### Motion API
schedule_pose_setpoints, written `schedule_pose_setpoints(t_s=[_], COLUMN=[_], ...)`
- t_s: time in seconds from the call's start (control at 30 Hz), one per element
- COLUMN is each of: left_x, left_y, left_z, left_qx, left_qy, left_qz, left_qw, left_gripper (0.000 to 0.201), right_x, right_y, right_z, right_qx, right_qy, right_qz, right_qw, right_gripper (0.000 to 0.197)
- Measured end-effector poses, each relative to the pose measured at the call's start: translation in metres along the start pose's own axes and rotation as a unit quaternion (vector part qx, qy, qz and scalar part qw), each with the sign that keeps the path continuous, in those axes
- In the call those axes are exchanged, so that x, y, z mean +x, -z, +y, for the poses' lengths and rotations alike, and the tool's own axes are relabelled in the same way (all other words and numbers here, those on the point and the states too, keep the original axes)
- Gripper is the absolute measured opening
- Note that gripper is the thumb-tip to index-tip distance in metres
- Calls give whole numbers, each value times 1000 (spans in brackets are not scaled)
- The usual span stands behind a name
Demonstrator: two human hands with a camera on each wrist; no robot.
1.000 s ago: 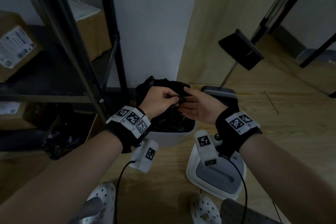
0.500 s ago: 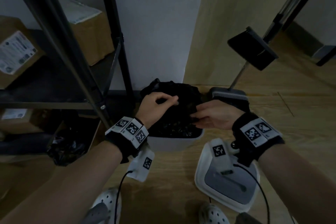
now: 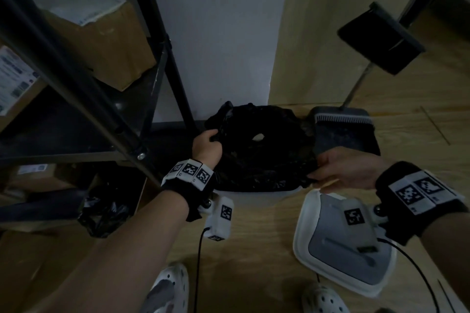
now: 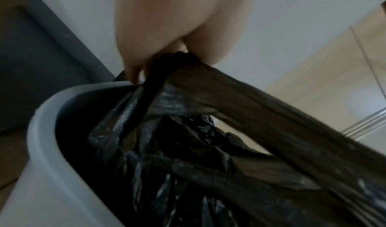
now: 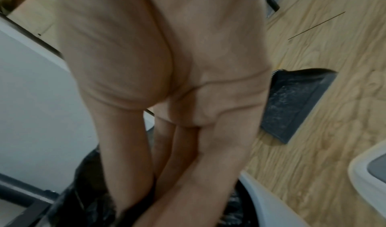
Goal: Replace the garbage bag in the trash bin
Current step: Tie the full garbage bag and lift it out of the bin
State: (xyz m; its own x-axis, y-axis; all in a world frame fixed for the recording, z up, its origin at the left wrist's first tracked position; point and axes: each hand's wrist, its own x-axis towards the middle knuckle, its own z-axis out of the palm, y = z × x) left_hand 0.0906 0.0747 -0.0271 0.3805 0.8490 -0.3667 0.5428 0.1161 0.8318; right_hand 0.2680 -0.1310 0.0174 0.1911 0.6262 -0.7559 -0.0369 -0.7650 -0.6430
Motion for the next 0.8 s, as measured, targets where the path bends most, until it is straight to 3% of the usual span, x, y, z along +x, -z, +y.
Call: schedule_pose_setpoints(t_s=[0.23,0.4,0.5,0.6,0.7,0.8], left_x=[-4,-20,-22,-24,-35,-46], left_y=[7,18,23,23,21,16], left_z=[7,14,15,20,22,21], left_qx=[-127,-78,-81,-113,-123,-61], left_qy=[-31,-33,17,95,148,166], left_qz=[-24,-51,-50,-72,-158,-234], left_qw=[991,995,995,986,969,956], left_gripper=[46,49,46,30,24,24], right_x=[-1,-6,-7,-10,-11,-8], right_y=[2,-1,0,1,5,16], right_z=[4,0,-2,-4,-3,0], right_qx=[17,26,40,86,156,247], right_qy=[0,-2,-1,5,33,76], right_qz=[26,41,60,86,136,228], right_qw=[1000,999,997,993,978,939], right_gripper=[12,18,18,18,18,15])
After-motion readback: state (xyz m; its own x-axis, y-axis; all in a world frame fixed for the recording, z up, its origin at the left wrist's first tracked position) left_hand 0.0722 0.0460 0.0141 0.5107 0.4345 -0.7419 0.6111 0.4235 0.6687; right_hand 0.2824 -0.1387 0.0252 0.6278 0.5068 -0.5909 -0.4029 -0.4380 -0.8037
